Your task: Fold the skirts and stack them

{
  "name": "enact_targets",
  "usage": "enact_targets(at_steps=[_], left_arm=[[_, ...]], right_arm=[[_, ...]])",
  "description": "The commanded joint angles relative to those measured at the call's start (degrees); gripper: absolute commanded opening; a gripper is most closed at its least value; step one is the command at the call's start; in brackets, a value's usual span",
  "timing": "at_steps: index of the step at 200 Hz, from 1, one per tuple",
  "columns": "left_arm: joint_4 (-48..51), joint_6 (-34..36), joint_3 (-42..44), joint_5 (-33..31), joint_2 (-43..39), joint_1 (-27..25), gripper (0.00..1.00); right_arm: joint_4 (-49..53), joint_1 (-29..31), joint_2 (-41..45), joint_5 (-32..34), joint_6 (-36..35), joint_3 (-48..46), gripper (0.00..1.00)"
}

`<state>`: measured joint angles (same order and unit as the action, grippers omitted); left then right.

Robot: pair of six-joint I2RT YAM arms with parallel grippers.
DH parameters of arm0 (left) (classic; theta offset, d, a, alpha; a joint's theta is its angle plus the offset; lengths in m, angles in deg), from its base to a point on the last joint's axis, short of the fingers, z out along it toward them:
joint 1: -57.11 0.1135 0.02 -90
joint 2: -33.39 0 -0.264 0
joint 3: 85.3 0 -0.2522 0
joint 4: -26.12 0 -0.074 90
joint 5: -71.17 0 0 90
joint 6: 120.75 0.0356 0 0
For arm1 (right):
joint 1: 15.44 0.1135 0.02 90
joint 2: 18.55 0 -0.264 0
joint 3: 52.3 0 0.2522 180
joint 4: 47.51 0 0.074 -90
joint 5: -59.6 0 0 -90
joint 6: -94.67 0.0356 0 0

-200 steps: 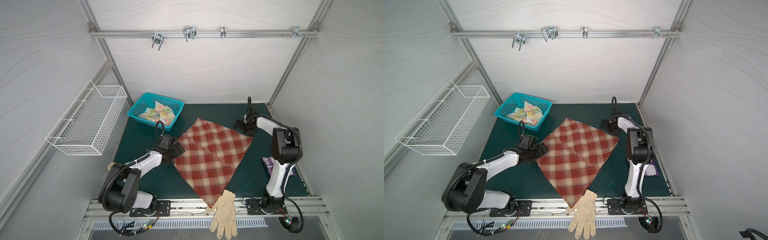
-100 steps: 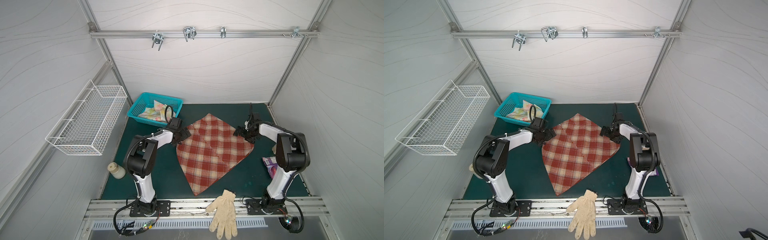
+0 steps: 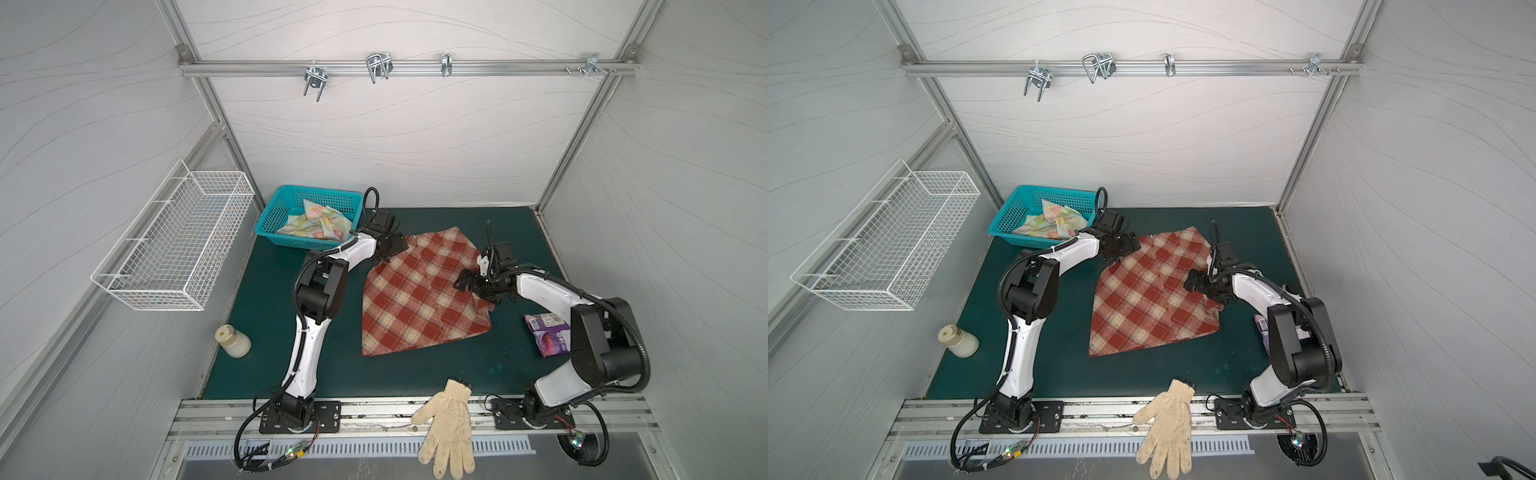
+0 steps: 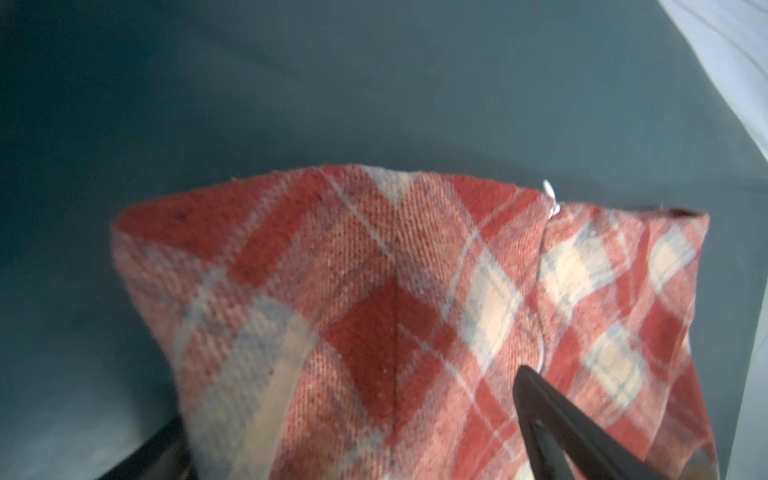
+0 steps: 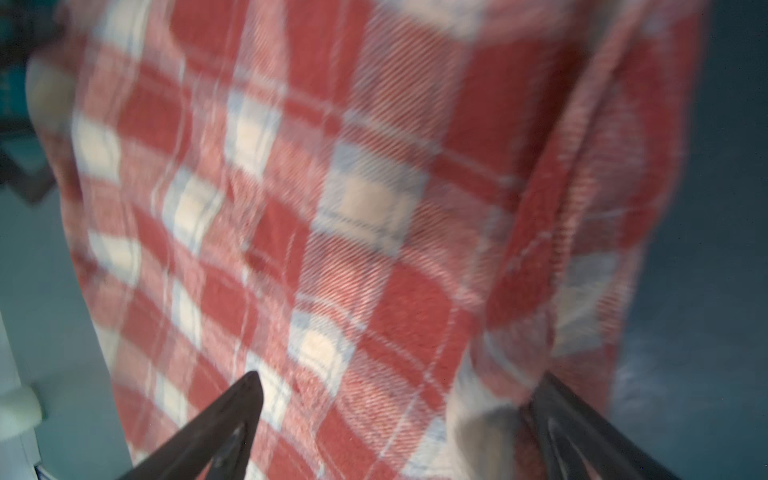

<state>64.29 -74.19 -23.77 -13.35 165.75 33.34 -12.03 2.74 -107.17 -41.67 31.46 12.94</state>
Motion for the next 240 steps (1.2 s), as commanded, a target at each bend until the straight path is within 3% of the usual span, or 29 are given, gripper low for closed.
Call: enact_targets(at_steps=[1, 57, 79, 113, 131, 170, 208, 240], left_arm=[[5.47, 1.18, -10.3, 1.63, 6.22, -1.32, 0.99], [8.33, 2.76, -30.3, 5.88, 14.8, -1.98, 0.99], [7.28, 4.74, -29.34, 5.56, 11.35, -2.33, 0.99], [4.16, 7.4, -18.87, 4.68, -1.78, -2.33, 0.99], [3.16, 6.62, -10.4, 4.65, -10.14, -2.33, 0.99], [-3.02, 4.15, 13.96, 2.82, -28.33, -2.33, 0.99], [-8.93, -0.49, 34.85, 6.7, -39.54, -2.51, 0.99], [-14.3, -3.31, 47.31, 6.84, -43.13, -2.99, 0.99]], right_arm=[[-1.68, 4.42, 1.32, 1.21, 3.04, -2.67, 0.99], [-0.28, 22.37, 2.1, 6.48, 8.89, -0.39, 0.99], [4.36, 24.8, 7.12, 10.54, 7.99, 3.33, 0.99], [10.39, 23.11, 14.76, 15.71, 3.52, 9.6, 0.99], [11.09, 18.05, 14.93, 14.24, 0.89, 11.96, 0.99], [9.73, 5.37, 4.77, 5.66, -3.12, 18.34, 0.99], [10.67, -0.54, -8.04, 3.28, -5.8, 25.84, 0.99], [9.65, -2.66, -12.35, 2.12, -5.96, 24.58, 0.99]])
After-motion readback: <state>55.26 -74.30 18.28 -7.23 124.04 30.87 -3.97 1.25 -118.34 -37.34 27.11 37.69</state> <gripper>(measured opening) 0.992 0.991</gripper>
